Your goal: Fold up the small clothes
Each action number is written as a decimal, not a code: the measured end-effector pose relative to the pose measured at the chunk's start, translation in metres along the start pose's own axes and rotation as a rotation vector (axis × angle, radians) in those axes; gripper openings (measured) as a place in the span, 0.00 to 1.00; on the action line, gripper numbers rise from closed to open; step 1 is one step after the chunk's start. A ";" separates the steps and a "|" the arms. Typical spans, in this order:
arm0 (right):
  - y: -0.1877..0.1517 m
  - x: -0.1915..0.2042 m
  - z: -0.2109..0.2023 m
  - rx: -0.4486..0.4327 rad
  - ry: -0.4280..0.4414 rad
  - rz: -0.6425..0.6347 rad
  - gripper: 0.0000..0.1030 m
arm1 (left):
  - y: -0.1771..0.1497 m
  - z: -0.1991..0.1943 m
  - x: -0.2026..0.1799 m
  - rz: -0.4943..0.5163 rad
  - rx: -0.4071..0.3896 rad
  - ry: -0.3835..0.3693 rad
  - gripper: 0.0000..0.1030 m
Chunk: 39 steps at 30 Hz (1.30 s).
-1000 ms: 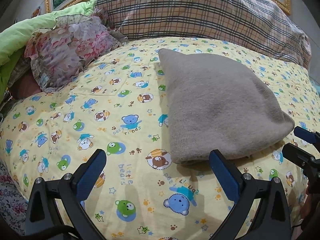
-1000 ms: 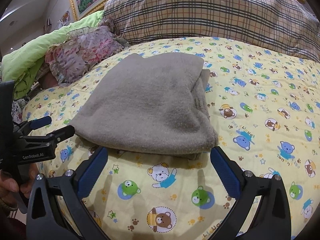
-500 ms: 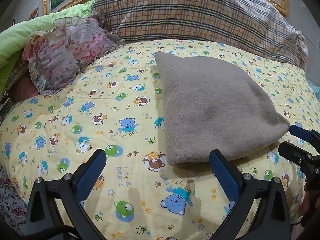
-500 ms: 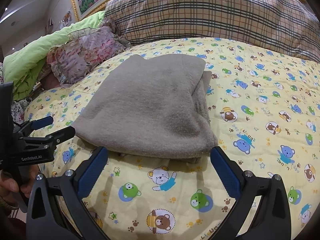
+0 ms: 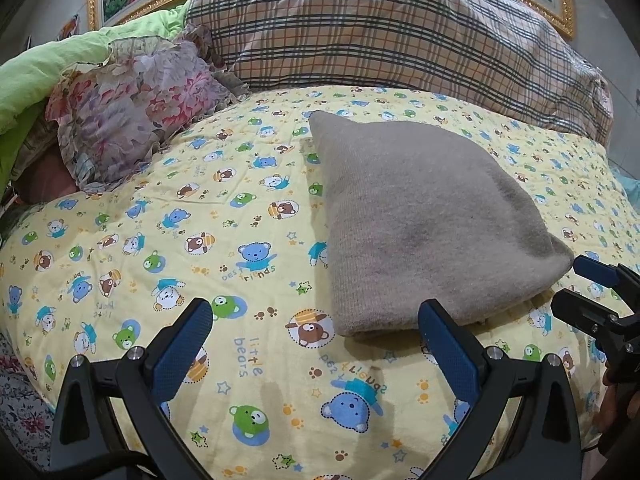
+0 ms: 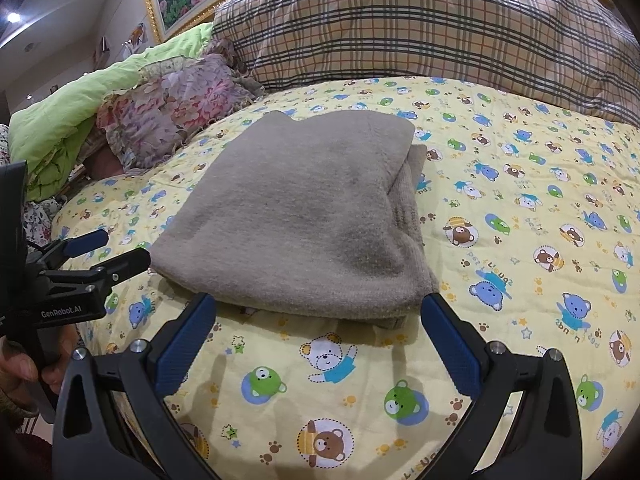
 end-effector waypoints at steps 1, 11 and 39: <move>0.001 0.000 0.000 -0.001 0.002 -0.003 0.99 | 0.000 -0.001 -0.001 0.001 -0.001 0.000 1.00; 0.003 0.002 -0.003 -0.006 0.012 -0.008 0.99 | 0.000 -0.005 -0.006 0.012 -0.004 -0.019 1.00; 0.006 0.001 -0.006 -0.001 0.032 -0.036 0.99 | 0.001 -0.006 -0.008 0.034 0.001 -0.010 1.00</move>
Point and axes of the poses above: each gripper's, at about its wrist camera, not at the fingertips, and z roughly the way its jaws point, x to its left, y to its top, the point moved 6 cm from there along z, roughly the way its jaws point, and after that the axes turned 5 degrees about y, right-handed, at the moved point
